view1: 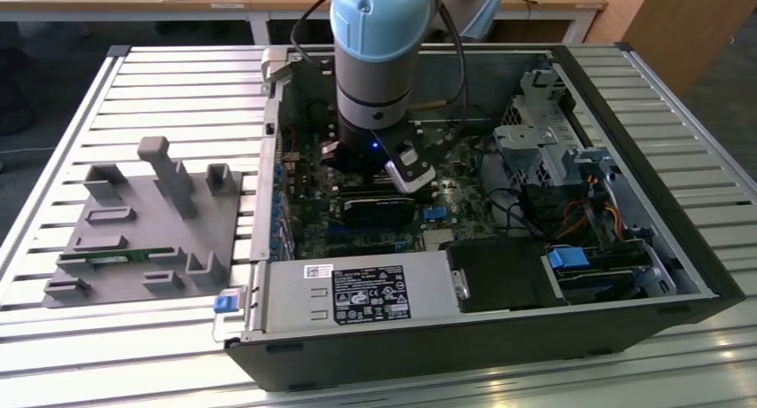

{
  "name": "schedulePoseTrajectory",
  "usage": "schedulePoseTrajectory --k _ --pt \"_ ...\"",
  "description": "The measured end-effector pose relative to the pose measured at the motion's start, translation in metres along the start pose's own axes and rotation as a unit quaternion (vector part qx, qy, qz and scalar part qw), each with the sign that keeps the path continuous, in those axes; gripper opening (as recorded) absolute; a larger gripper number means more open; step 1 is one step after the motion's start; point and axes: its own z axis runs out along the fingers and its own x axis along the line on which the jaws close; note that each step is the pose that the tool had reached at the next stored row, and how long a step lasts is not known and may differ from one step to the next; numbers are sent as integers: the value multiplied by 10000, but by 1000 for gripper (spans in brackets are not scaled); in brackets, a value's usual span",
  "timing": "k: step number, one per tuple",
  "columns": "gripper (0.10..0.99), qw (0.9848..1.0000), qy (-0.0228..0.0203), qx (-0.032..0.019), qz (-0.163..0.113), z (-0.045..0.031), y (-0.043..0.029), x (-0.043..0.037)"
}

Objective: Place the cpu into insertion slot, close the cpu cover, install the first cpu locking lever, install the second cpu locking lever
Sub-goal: 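Install the second cpu locking lever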

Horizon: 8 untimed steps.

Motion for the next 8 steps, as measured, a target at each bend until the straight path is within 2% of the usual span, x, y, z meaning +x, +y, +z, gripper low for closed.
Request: schedulePoseTrajectory --k 4,8 --pt "106 10000 -5 -43 -1 21 -6 19" --pt "106 9999 -10 -131 0 46 -11 32"
